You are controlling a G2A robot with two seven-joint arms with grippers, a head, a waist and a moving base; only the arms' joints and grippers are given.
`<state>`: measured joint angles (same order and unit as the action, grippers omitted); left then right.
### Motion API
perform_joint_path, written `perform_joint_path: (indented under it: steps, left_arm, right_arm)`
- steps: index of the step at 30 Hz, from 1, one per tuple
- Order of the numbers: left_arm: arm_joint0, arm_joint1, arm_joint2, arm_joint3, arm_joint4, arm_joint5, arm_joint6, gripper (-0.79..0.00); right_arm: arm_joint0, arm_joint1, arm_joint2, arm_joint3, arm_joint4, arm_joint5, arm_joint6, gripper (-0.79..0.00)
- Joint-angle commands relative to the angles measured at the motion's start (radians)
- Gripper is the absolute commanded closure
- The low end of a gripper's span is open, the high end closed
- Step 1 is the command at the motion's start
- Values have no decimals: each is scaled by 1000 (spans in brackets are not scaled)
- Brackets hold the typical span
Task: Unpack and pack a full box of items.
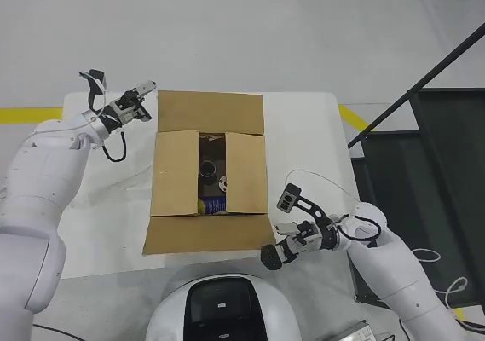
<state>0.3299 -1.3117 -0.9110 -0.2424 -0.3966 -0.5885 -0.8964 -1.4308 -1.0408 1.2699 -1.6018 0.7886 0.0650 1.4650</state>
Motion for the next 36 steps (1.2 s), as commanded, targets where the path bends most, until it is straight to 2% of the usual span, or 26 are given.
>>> perform_joint_path:
  steps: [1, 20, 21, 36]
  left_arm:
    - [0, 0, 0, 0, -1, 0, -1, -785]
    - [0, 0, 0, 0, -1, 0, -1, -785]
    - [-5, -6, -5, -38, -20, -21, 3, -785]
    - [-5, -6, -5, -38, -20, -21, 3, -785]
  right_arm:
    - [0, 0, 0, 0, -1, -1, -1, -785]
    - [0, 0, 0, 0, -1, -1, -1, -785]
    - [0, 0, 0, 0, -1, -1, -1, -785]
    - [0, 0, 0, 0, -1, -1, -1, -785]
